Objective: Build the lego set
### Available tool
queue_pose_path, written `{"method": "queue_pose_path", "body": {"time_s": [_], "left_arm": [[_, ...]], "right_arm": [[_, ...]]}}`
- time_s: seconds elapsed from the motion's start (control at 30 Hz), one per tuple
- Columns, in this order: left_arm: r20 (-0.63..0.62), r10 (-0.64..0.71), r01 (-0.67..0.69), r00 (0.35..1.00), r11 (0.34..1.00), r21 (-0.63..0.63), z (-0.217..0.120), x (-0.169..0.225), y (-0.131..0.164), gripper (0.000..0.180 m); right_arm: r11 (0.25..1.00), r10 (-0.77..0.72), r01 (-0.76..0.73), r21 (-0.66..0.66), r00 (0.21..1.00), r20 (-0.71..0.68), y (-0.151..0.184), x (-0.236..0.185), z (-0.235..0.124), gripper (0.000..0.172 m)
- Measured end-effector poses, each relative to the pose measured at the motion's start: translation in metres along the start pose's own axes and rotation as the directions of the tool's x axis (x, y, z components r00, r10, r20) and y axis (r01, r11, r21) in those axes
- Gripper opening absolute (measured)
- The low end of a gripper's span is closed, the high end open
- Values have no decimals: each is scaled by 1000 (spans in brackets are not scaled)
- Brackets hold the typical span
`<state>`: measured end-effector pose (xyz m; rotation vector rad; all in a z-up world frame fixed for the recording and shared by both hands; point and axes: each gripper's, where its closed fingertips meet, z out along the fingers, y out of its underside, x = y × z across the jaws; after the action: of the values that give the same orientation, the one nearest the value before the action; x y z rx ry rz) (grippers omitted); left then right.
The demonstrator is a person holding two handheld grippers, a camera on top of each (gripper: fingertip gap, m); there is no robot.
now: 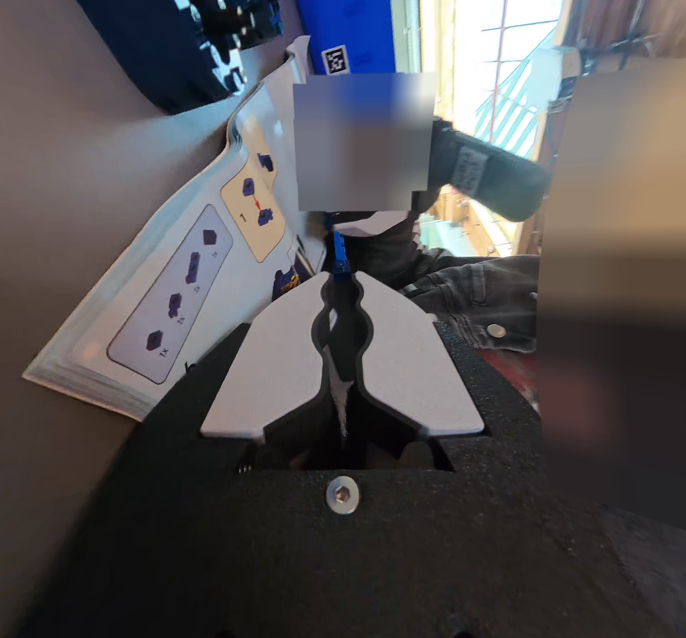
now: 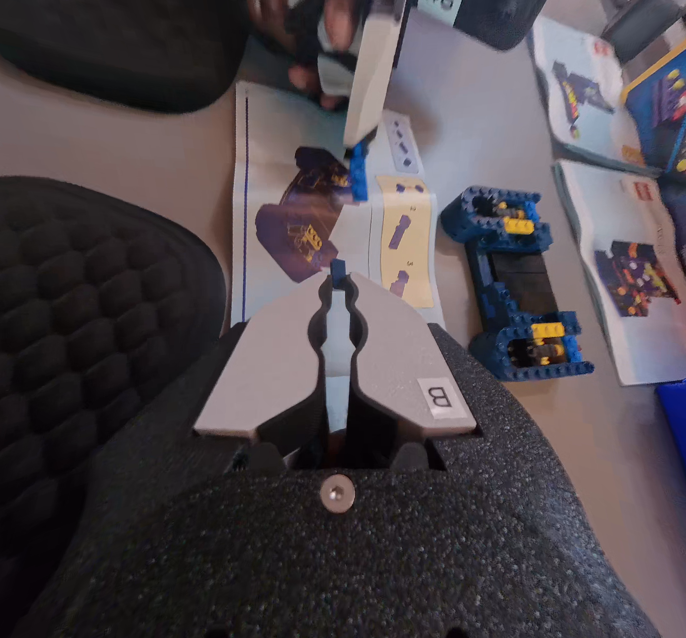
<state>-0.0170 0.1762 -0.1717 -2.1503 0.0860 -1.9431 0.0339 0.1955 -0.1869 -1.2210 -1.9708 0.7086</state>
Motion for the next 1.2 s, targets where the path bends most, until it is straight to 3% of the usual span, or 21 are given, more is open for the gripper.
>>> {"method": "queue_pose_path", "body": {"time_s": [0.1, 0.2, 0.5, 0.93, 1.2], "left_arm": [[59, 9, -7, 998, 1000, -31, 2, -5, 4, 6], [66, -7, 8, 998, 1000, -11, 3, -6, 2, 6], [205, -36, 47, 978, 998, -49, 9, -18, 7, 7], [240, -76, 91, 968, 994, -52, 14, -17, 10, 13], [287, 32, -8, 958, 996, -85, 8, -15, 12, 26]], "right_arm": [[994, -56, 58, 90, 998, -22, -24, 4, -3, 6], [986, -128, 131, 100, 991, -33, -35, 2, 7, 3], [993, -65, 63, 101, 998, 9, -24, -1, 17, 3], [999, -46, 45, 25, 997, 57, -17, -8, 30, 1], [1000, -20, 20, 3, 998, 67, -16, -10, 32, 1]]}}
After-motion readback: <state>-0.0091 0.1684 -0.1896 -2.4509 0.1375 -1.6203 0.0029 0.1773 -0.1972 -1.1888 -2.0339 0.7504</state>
